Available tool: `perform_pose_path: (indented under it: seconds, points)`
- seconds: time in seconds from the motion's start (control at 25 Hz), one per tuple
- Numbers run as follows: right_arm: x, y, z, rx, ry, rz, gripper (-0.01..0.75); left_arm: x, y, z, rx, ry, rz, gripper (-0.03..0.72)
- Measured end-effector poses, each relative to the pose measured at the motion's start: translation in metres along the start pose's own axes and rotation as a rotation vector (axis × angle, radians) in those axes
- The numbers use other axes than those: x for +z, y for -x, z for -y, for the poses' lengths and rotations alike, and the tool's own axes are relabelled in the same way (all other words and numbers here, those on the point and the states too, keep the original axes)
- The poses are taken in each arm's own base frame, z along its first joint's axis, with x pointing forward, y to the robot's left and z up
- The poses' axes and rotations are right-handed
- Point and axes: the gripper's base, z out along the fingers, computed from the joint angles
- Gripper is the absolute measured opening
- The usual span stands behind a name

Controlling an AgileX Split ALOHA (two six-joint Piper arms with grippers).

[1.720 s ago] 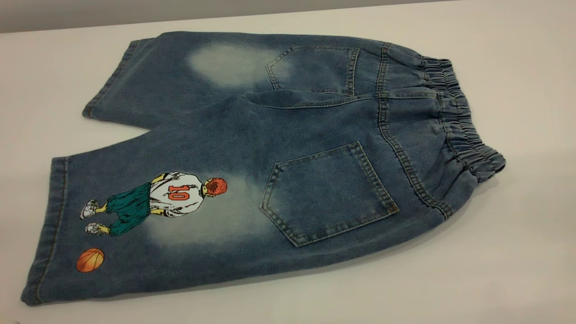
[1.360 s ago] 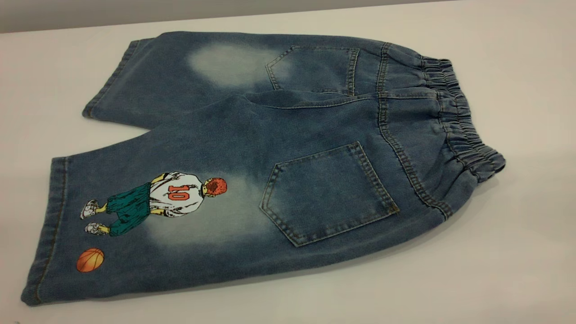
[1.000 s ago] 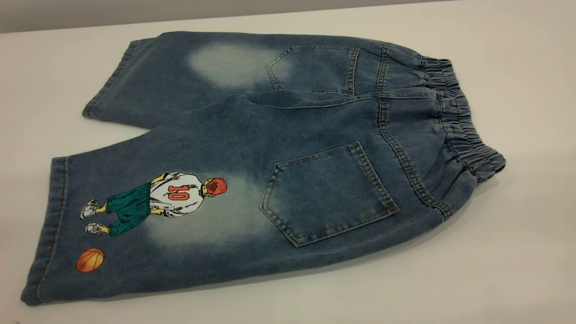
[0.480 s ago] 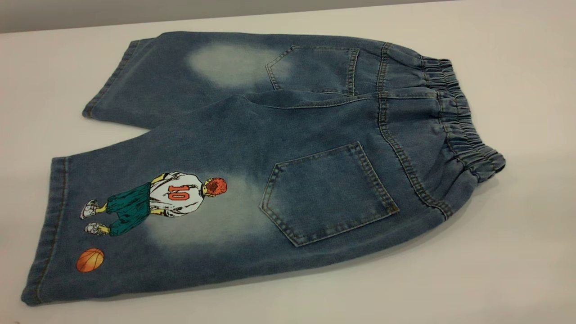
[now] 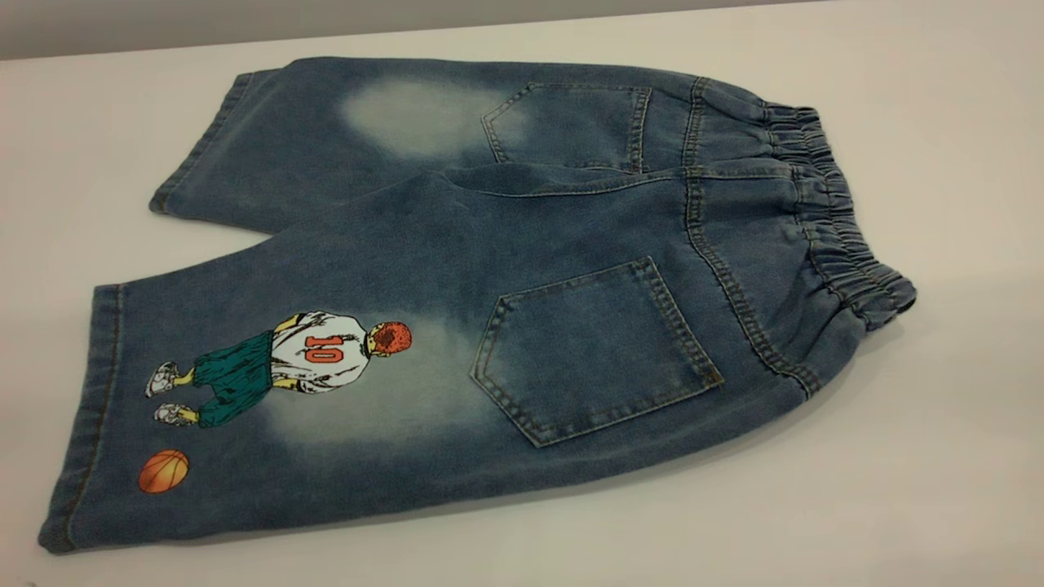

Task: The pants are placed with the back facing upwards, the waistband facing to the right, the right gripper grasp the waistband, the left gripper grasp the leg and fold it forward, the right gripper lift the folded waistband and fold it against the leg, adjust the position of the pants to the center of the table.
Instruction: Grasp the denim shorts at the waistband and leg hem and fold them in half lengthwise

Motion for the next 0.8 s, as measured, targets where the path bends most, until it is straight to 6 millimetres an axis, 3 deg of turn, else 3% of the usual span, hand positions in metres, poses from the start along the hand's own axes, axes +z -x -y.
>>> perform_pose_path:
  seconds: [0.12, 0.36, 0.6, 0.8]
  points:
    - [-0.006, 0.013, 0.0, 0.025, -0.002, 0.076, 0.571, -0.001, 0.019, 0.001, -0.026, -0.006, 0.044, 0.444]
    - [-0.007, 0.065, -0.005, 0.089, 0.065, 0.159, 0.559, 0.01, 0.068, 0.006, -0.077, -0.063, 0.012, 0.444]
    - [0.037, 0.097, -0.009, 0.152, 0.169, 0.083, 0.557, 0.061, 0.096, 0.013, -0.118, -0.103, -0.079, 0.444]
    - [0.084, 0.113, -0.01, 0.212, 0.25, 0.017, 0.557, 0.097, 0.104, 0.02, -0.19, -0.147, -0.146, 0.444]
